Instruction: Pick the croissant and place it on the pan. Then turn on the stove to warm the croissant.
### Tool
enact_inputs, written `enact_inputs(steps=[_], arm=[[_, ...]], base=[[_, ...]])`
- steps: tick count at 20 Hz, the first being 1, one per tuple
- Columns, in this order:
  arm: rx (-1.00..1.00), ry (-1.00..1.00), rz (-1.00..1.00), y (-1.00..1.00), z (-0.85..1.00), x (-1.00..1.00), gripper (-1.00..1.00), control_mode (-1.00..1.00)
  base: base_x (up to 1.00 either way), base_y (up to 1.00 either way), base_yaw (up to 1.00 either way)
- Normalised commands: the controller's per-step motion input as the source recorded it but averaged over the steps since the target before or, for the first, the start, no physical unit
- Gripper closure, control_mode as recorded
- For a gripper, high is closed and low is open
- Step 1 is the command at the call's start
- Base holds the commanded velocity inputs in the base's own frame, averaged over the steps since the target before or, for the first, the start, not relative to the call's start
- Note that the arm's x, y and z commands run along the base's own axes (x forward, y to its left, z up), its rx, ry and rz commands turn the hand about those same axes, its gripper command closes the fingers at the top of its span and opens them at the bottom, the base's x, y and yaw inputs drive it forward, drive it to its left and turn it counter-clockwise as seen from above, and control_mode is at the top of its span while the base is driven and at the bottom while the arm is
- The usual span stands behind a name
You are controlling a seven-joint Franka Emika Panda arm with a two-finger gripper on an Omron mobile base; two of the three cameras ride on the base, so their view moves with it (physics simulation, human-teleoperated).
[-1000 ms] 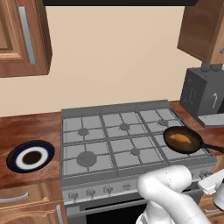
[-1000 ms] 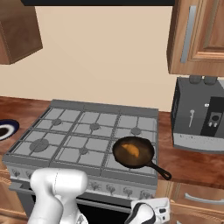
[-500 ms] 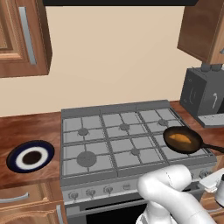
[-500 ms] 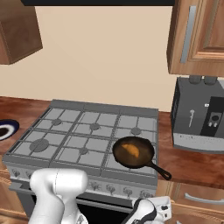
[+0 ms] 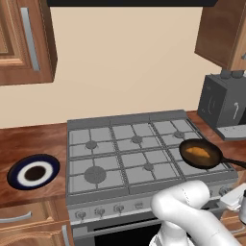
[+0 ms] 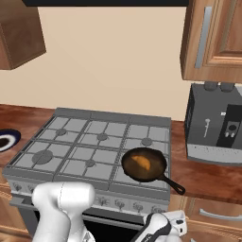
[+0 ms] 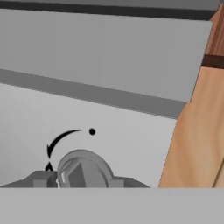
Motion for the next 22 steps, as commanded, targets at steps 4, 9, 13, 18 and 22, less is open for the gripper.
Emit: enact_inputs(steps=[4, 9, 13, 18, 22], arm=[[-0.27, -0.18, 0.46, 0.00, -0.21, 0.24, 1.00, -1.00], [-0.29, -0.19, 0.47, 0.00, -0.15, 0.14, 1.00, -1.00], [-0.30, -0.21, 0.48, 0.00, -0.08, 0.02, 1.00, -1.00], [-0.31, -0.29, 0.47, -0.06, -0.15, 0.00, 1.00, -1.00], [-0.29, -0.38, 0.46, -0.03, -0.28, 0.00, 1.00, -1.00]], base=[[0.00, 0.00, 0.00], [0.00, 0.00, 0.00], [0.00, 0.00, 0.00], [0.00, 0.00, 0.00], [0.00, 0.00, 0.00]])
